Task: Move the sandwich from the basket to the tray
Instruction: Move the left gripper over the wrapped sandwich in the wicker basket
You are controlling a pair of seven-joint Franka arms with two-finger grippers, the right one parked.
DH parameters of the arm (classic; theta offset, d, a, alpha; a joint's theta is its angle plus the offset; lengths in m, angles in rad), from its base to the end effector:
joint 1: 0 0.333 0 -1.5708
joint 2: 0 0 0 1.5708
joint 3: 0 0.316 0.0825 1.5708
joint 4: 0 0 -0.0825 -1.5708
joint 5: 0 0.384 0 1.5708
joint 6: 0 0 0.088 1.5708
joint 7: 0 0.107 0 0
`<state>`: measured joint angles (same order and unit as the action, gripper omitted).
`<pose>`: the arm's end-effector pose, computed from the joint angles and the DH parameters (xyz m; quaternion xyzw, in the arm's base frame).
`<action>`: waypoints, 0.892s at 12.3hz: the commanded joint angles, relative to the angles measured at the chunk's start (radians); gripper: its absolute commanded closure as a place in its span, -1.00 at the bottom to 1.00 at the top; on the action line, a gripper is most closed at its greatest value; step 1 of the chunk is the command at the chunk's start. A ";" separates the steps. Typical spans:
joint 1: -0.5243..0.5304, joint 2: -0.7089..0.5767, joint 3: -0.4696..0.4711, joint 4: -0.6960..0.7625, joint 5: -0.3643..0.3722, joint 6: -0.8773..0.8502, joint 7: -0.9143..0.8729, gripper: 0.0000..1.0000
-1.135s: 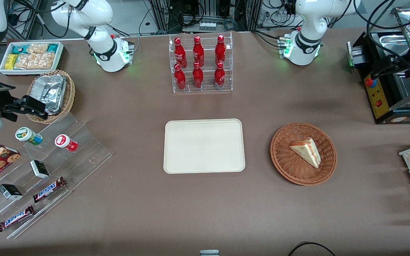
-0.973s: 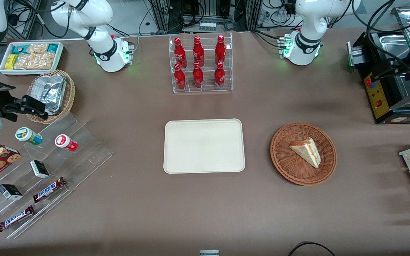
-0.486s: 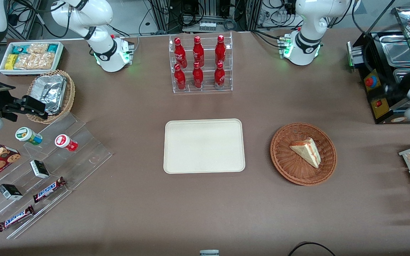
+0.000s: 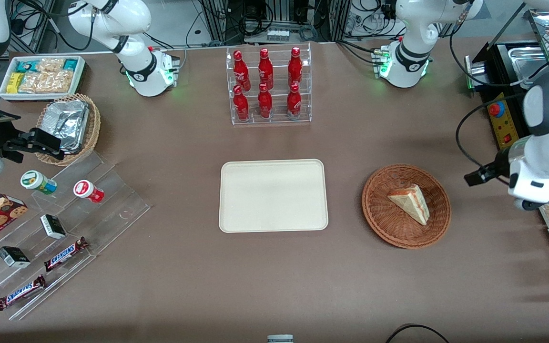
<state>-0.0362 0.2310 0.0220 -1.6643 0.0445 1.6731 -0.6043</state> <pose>0.6052 -0.0052 0.4539 -0.9520 -0.2844 0.0982 0.0569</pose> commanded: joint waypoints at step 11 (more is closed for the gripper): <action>-0.148 0.021 -0.002 -0.442 -0.026 0.629 -0.552 -1.00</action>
<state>-0.1741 0.2913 0.0113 -2.0303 0.0088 2.2406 -1.1311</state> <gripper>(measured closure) 0.000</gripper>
